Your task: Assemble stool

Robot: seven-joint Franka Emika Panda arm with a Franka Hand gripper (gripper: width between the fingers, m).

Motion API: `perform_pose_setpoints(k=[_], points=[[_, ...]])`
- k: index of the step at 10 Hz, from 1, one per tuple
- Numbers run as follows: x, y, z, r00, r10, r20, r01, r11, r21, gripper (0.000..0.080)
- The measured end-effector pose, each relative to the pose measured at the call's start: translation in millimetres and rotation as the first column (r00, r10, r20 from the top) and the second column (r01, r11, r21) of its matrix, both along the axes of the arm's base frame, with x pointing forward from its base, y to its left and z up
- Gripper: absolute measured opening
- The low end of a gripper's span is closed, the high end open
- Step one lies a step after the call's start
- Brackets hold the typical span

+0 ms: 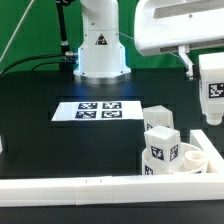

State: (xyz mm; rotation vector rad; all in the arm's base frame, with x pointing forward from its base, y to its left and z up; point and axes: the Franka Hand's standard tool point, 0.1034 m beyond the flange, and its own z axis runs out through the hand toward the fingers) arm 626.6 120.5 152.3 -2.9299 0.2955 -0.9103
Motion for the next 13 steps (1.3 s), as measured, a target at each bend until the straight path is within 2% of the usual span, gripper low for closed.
perform_pose_setpoints(k=[1, 2, 11, 13], points=[[-7.3, -11.5, -11.2, 1.0, 0.016, 0.011, -0.016, 0.999, -0.029, 0.0334], [-10.6, -12.9, -14.6, 1.0, 0.008, 0.005, -0.008, 1.0, -0.027, 0.0334], [-11.1, -12.6, -15.4, 1.0, 0.009, 0.003, -0.009, 1.0, -0.03, 0.0334], [-17.0, -0.8, -23.9, 0.999, 0.046, -0.009, -0.046, 0.998, -0.05, 0.0334]])
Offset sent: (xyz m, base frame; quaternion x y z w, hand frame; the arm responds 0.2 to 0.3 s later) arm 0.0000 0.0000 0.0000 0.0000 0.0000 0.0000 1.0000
